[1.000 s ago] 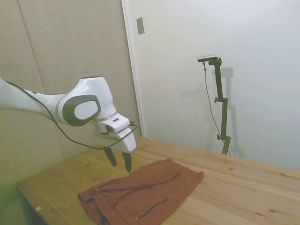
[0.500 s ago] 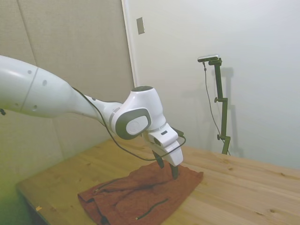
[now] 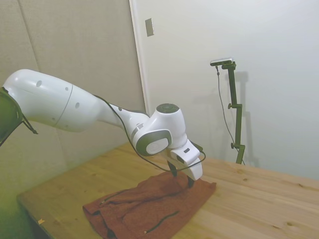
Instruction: Unfold the shorts
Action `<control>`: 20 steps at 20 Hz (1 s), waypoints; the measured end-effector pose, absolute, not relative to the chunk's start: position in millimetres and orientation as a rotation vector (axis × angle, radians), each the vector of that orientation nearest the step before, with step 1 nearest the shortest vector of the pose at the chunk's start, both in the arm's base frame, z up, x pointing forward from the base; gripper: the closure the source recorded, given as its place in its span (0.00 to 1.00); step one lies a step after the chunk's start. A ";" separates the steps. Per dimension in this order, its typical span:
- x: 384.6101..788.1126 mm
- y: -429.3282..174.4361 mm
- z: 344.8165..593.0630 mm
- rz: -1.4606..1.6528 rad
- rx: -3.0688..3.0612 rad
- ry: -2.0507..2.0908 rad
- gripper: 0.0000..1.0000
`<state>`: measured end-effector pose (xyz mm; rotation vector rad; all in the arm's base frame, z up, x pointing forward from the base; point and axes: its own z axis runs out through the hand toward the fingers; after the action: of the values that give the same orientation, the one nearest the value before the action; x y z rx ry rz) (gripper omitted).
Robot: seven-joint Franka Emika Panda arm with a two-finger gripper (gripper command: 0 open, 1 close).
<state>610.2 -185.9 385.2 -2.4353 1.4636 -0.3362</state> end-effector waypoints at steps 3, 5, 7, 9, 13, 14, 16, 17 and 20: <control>620.4 -168.8 379.1 -0.347 -2.446 1.402 0.00; 624.2 -155.3 369.3 -0.323 -2.464 1.379 0.00; 627.4 -146.2 357.9 -0.307 -2.477 1.367 1.00; 627.9 -145.9 353.0 -0.298 -2.470 1.375 1.00; 626.1 -159.7 356.3 -0.301 -2.445 1.407 1.00; 625.5 -163.0 357.0 -0.301 -2.441 1.414 1.00; 625.0 -165.4 356.5 -0.300 -2.432 1.422 1.00; 625.0 -165.3 355.8 -0.297 -2.428 1.424 1.00; 625.1 -164.9 354.5 -0.293 -2.423 1.427 1.00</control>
<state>625.1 -164.9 354.5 -2.4230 1.4266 -0.2929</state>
